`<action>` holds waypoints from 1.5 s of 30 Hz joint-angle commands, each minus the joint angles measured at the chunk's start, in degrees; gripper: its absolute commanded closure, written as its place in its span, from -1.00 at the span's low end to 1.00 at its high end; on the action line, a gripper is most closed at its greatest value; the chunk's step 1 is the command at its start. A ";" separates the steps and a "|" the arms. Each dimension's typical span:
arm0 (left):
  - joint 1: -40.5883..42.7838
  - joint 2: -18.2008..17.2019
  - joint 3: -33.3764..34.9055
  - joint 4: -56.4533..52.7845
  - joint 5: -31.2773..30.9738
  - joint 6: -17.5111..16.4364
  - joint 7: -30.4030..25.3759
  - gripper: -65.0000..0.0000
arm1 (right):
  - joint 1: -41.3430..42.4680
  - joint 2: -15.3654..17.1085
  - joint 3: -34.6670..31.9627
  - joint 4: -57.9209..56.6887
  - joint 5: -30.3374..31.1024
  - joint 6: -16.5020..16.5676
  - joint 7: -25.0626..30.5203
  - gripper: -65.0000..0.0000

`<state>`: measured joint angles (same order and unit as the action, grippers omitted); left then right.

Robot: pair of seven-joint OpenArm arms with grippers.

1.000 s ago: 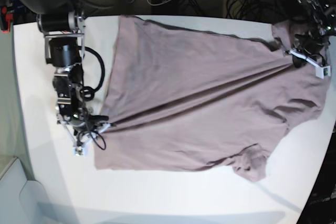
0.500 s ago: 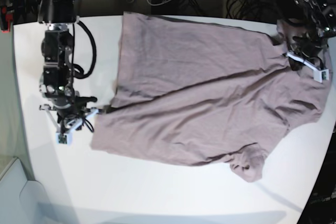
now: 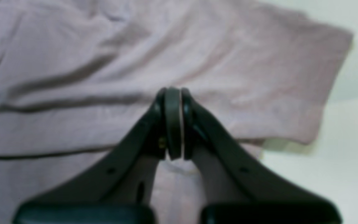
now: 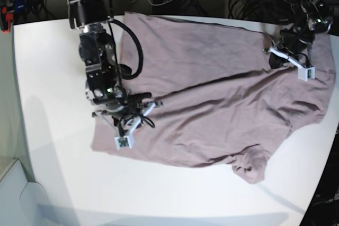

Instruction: Layout the t-shirt on the table in an organized manner, then fold the t-shirt properly

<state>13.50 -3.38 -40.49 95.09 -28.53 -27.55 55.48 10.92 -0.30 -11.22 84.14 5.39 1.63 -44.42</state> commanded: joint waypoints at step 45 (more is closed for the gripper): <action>-4.66 2.10 2.29 3.07 9.41 -0.10 -2.43 1.00 | -8.32 5.26 -13.96 15.60 0.28 -0.18 5.70 1.00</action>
<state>9.26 -0.64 -37.91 97.43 -18.83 -27.79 53.78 2.22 5.13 -25.02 98.87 5.34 1.58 -39.72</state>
